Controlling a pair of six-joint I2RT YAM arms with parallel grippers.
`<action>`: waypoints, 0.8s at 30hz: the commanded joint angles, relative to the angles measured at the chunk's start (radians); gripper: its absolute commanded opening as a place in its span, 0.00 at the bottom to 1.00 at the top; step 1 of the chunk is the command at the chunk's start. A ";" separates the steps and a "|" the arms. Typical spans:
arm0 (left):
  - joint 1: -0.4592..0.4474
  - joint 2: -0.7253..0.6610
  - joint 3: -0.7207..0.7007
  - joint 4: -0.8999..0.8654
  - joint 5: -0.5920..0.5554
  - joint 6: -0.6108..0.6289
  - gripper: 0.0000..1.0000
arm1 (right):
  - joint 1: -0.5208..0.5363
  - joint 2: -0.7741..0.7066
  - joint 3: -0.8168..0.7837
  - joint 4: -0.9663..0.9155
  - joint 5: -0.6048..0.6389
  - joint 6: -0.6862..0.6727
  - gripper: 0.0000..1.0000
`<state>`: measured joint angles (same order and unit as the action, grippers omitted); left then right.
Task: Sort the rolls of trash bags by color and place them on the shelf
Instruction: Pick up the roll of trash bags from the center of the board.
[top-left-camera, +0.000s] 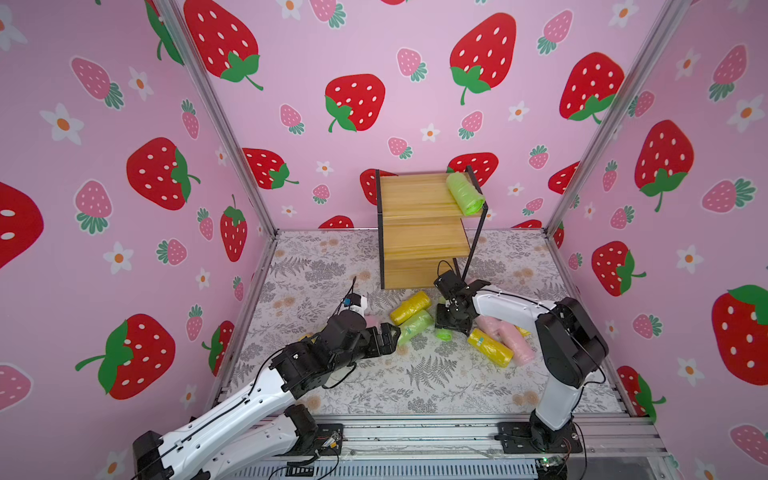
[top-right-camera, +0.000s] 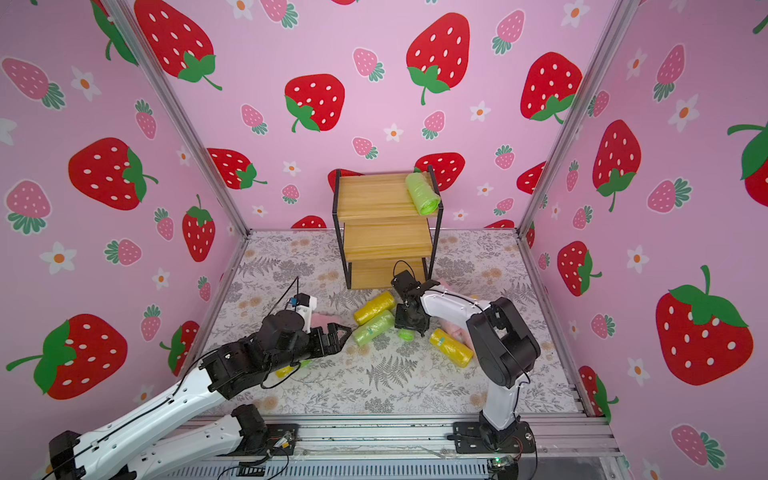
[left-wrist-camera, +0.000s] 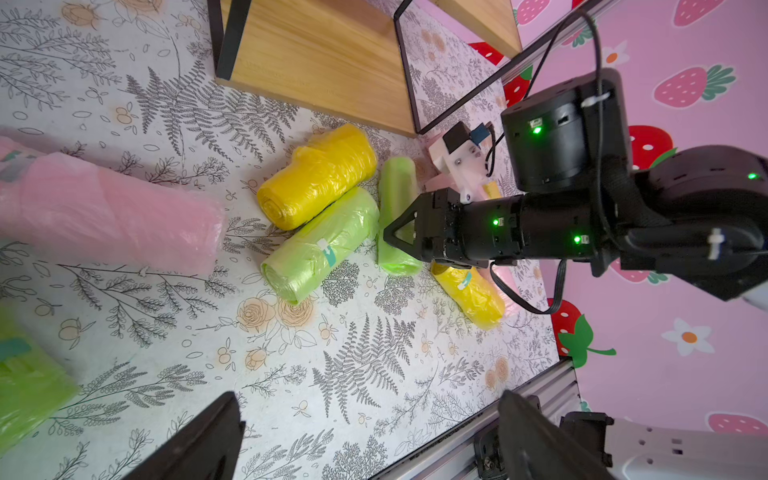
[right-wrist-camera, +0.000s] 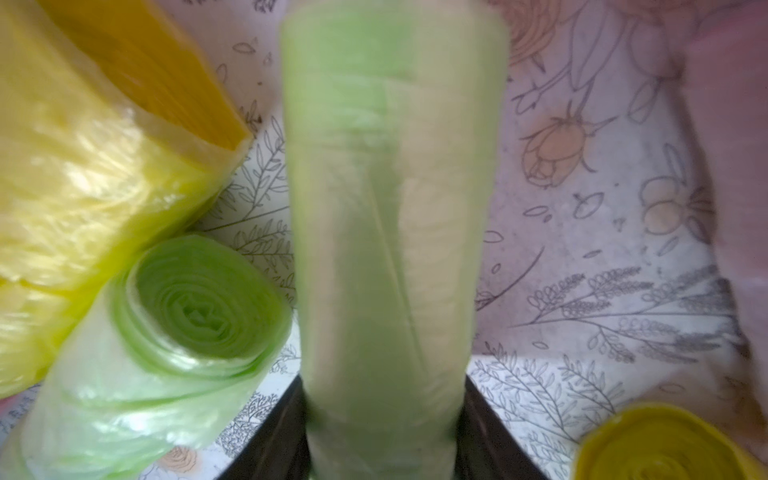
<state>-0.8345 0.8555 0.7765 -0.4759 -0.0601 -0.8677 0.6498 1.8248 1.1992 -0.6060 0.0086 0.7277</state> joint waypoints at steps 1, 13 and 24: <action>-0.004 0.007 0.038 -0.005 0.002 0.007 1.00 | -0.003 0.037 0.029 -0.027 -0.022 -0.041 0.41; -0.003 -0.037 -0.012 0.111 0.048 -0.019 1.00 | -0.003 -0.110 0.018 -0.164 -0.023 -0.107 0.00; 0.010 -0.059 -0.055 0.467 0.239 -0.048 1.00 | -0.001 -0.630 -0.121 -0.095 -0.499 -0.108 0.00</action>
<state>-0.8310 0.7906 0.7254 -0.1593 0.0929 -0.9005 0.6472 1.2613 1.0939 -0.7387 -0.2779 0.6212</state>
